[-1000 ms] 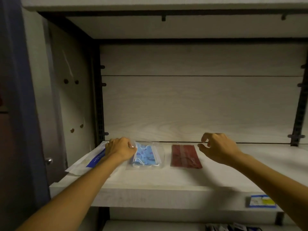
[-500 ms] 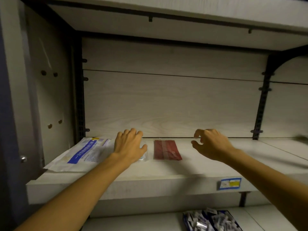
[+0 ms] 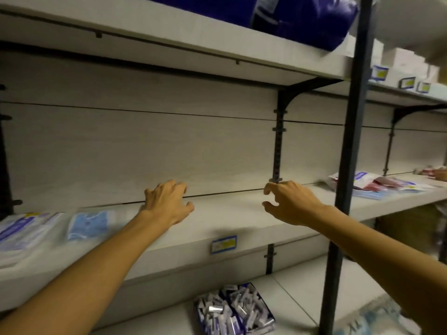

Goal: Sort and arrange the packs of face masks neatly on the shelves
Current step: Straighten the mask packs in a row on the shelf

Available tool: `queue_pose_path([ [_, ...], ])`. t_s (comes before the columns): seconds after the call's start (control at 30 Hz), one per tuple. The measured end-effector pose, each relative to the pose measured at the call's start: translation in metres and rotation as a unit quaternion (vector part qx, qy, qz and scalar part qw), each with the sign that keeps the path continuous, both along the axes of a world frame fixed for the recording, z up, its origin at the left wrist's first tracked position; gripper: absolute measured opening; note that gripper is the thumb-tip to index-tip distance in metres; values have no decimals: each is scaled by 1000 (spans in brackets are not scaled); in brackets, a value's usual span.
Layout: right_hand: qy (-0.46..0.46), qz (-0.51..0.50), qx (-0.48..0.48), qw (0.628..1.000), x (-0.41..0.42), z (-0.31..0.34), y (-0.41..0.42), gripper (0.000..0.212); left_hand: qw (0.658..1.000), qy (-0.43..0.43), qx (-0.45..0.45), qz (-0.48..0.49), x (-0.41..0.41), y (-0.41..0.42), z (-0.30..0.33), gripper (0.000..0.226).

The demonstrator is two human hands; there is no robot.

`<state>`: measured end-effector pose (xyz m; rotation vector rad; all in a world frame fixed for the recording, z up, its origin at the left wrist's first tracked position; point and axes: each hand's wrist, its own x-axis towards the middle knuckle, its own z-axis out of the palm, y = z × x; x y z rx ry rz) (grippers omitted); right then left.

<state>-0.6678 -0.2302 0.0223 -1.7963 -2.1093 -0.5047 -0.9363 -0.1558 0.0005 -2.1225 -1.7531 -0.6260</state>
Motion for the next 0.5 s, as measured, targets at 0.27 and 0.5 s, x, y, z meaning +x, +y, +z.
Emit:
queue_pose_path([
  [0.27,9,-54,-33,998,138,-6,-71,39,995,24,-11,-99,160,-49,-13,45],
  [0.5,-12,-72,-29,997,238,-35,-115,40,985,38,-33,-167,280,-97,-26,45],
])
